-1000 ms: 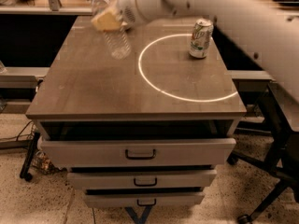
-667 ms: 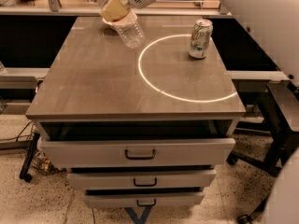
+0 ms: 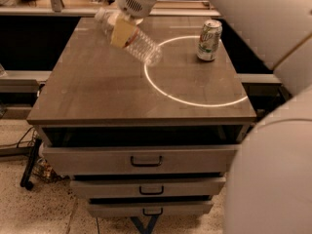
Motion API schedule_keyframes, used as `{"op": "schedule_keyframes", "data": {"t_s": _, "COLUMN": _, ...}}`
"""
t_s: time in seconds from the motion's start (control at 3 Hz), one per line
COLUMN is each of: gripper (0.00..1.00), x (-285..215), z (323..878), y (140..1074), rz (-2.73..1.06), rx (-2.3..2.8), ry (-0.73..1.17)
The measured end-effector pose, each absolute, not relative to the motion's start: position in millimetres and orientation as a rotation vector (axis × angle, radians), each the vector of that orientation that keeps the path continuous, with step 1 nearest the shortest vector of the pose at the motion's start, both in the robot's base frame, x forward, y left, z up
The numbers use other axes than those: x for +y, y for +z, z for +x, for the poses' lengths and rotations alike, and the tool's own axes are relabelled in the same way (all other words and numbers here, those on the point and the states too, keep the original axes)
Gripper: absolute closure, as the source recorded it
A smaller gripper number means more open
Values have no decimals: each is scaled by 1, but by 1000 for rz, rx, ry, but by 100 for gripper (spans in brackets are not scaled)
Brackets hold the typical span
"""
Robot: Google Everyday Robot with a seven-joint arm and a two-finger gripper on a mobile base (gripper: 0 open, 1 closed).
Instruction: Knock water bottle over
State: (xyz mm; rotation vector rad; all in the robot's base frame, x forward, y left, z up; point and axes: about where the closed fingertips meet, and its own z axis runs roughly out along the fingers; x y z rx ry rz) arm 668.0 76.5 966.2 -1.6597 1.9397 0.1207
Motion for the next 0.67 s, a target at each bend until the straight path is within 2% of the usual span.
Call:
{"op": "schedule_keyframes", "data": {"t_s": 0.33, "gripper": 100, "x": 109, "z": 651, "y": 945, "rz": -1767, "rx": 1928, "ry": 195}}
{"op": "schedule_keyframes", "data": {"t_s": 0.67, "gripper": 83, "x": 148, "z": 646, "y": 930, "rz": -1829, "rx": 1883, "ry": 301}}
